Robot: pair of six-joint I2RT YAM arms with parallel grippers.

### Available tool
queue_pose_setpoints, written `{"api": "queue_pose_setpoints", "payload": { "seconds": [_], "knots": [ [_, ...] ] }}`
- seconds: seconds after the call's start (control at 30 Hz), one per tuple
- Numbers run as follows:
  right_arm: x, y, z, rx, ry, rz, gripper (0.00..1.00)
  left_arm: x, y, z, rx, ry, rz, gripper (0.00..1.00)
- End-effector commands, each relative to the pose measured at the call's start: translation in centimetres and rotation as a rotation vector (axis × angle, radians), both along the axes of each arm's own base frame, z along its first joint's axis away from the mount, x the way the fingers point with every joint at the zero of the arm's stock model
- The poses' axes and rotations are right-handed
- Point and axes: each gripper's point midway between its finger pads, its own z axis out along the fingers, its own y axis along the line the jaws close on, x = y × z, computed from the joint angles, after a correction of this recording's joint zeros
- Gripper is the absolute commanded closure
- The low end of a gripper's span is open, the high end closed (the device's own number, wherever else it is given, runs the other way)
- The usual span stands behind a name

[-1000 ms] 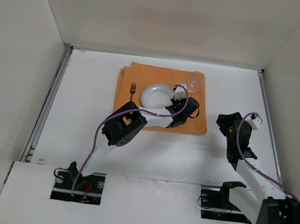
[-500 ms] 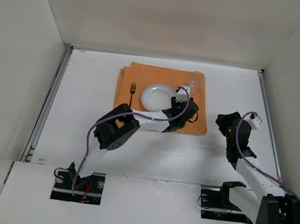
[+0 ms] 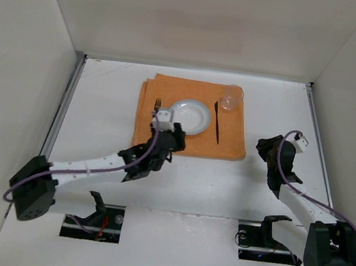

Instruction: Set the dinner table for one person

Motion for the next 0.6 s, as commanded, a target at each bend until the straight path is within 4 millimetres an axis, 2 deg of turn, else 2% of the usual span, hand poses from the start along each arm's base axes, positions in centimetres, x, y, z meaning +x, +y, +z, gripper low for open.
{"api": "queue_pose_setpoints", "payload": {
  "seconds": [0.0,0.07,0.13,0.23,0.33,0.4,0.47,0.57],
  "knots": [
    [1.4,-0.1,2.5,-0.002,-0.094,-0.017,0.63,0.1,9.0,-2.4,0.033,0.050,0.226,0.53],
    [1.6,-0.1,2.3,-0.002,-0.103,-0.017,0.55,-0.3,13.6,-3.9,0.044,0.097,0.333,0.52],
    [1.7,-0.2,1.6,-0.005,-0.098,-0.021,0.52,-0.8,17.7,-5.3,0.026,0.147,0.438,0.50],
    [1.6,-0.2,1.1,0.001,-0.116,-0.017,0.49,-1.6,20.8,-6.5,-0.009,0.204,0.507,0.48],
    [1.5,-1.1,1.2,-0.021,-0.163,-0.033,0.45,-2.0,21.5,-7.3,-0.040,0.234,0.518,0.45],
    [1.5,-1.3,0.9,-0.050,-0.176,-0.032,0.45,-1.8,21.4,-7.7,-0.052,0.241,0.513,0.45],
    [1.8,-1.2,0.4,-0.052,-0.170,-0.022,0.45,-1.5,21.0,-8.1,-0.039,0.244,0.499,0.48],
    [2.3,-0.9,0.2,-0.064,-0.156,-0.008,0.44,-1.7,20.9,-9.3,0.016,0.265,0.486,0.47]
  ]
}}
